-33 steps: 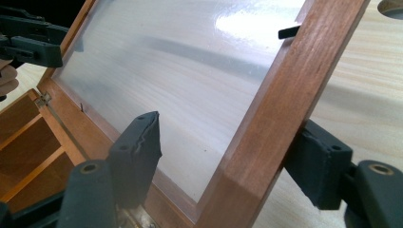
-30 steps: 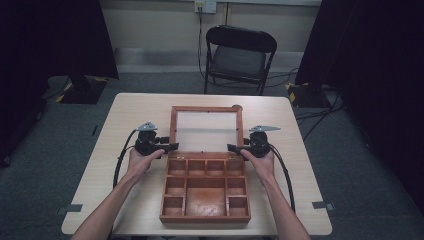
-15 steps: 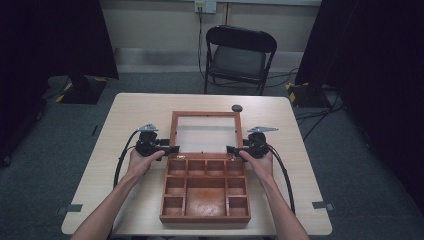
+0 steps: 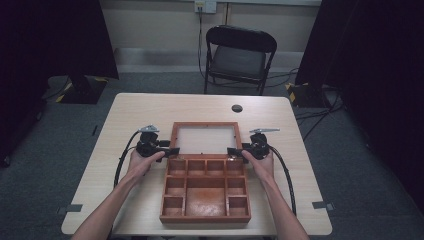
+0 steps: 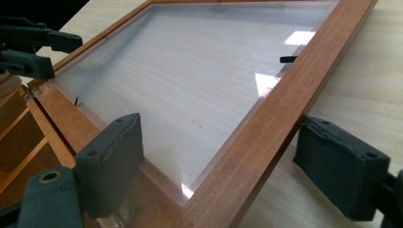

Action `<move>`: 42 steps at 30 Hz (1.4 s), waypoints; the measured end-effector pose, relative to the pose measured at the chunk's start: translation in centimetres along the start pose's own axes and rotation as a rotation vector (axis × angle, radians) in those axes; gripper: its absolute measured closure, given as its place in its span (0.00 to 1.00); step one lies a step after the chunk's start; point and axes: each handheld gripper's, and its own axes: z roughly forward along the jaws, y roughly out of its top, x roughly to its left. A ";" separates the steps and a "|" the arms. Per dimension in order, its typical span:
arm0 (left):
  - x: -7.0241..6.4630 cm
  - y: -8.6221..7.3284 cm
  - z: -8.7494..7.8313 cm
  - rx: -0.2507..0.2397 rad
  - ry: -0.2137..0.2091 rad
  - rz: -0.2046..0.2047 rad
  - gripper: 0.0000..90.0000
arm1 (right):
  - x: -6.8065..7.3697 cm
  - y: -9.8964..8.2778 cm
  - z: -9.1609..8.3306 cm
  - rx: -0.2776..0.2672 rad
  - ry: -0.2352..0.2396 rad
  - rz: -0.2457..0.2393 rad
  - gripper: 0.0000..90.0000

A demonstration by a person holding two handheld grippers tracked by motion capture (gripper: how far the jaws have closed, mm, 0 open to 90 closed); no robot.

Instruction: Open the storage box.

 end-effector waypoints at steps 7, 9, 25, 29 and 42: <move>0.1 0.1 -0.4 -0.007 0.009 0.003 0.33 | 0.0 0.0 0.0 0.003 -0.015 -0.004 0.16; 0.1 0.1 -0.6 -0.007 0.013 0.006 0.33 | 0.1 0.1 -0.3 -0.010 -0.051 -0.028 0.20; -0.9 -0.2 -4.0 -0.015 0.070 0.062 0.26 | 1.9 0.4 -4.5 -0.050 -0.062 -0.096 0.17; -1.0 -0.8 -5.2 -0.006 0.082 0.068 0.26 | 2.0 -0.4 -6.6 -0.052 -0.087 -0.101 0.17; -1.5 -3.7 -7.9 0.049 0.124 0.069 0.23 | 1.8 -4.2 -11.7 -0.050 -0.225 -0.103 0.17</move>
